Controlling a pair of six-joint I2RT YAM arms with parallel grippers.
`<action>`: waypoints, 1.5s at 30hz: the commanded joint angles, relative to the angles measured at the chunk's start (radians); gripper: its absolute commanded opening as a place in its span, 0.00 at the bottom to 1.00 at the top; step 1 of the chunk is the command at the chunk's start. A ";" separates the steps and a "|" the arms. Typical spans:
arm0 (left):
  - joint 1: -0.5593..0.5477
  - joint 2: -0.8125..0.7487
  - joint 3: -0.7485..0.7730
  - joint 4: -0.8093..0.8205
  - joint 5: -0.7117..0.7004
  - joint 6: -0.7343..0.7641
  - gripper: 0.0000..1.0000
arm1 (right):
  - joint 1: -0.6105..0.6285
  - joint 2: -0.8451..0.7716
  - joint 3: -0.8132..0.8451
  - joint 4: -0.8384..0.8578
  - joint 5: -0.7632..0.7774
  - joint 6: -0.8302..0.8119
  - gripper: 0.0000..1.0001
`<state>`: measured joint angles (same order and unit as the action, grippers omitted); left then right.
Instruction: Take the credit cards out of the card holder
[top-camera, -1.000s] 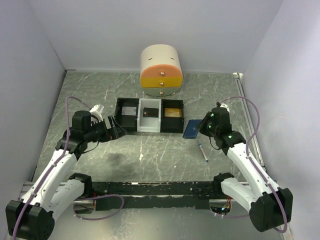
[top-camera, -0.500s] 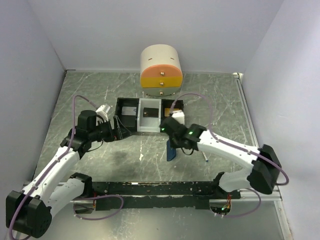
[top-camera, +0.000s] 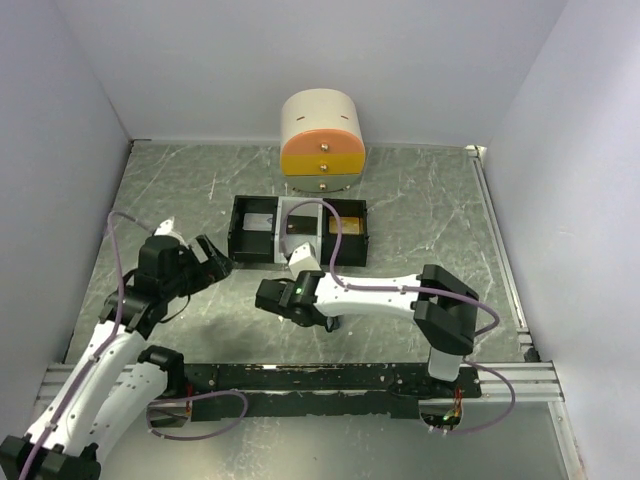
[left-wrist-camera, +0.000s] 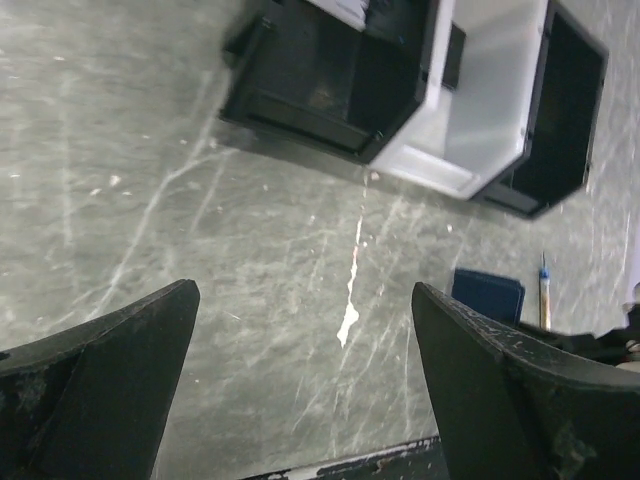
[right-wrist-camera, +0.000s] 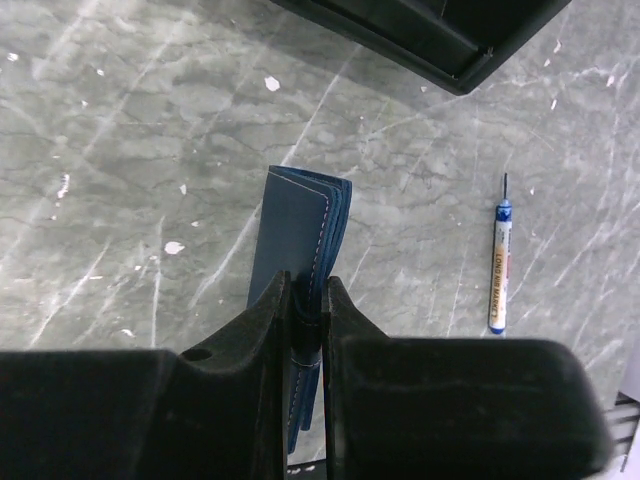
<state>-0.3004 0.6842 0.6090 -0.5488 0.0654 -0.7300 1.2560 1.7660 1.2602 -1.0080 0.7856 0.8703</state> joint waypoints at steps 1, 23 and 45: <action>-0.003 -0.091 0.064 -0.145 -0.236 -0.100 1.00 | 0.020 0.012 0.008 -0.007 0.070 0.010 0.03; -0.003 -0.190 0.095 -0.175 -0.086 -0.074 0.97 | -0.013 -0.197 -0.161 0.577 -0.347 -0.193 0.51; -0.417 0.197 -0.034 0.202 -0.039 -0.147 0.78 | -0.446 -0.704 -0.845 0.997 -0.739 0.024 0.46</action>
<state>-0.5728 0.7803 0.4999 -0.3664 0.2035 -0.8562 0.8227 1.0935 0.4465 -0.0982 0.0765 0.8726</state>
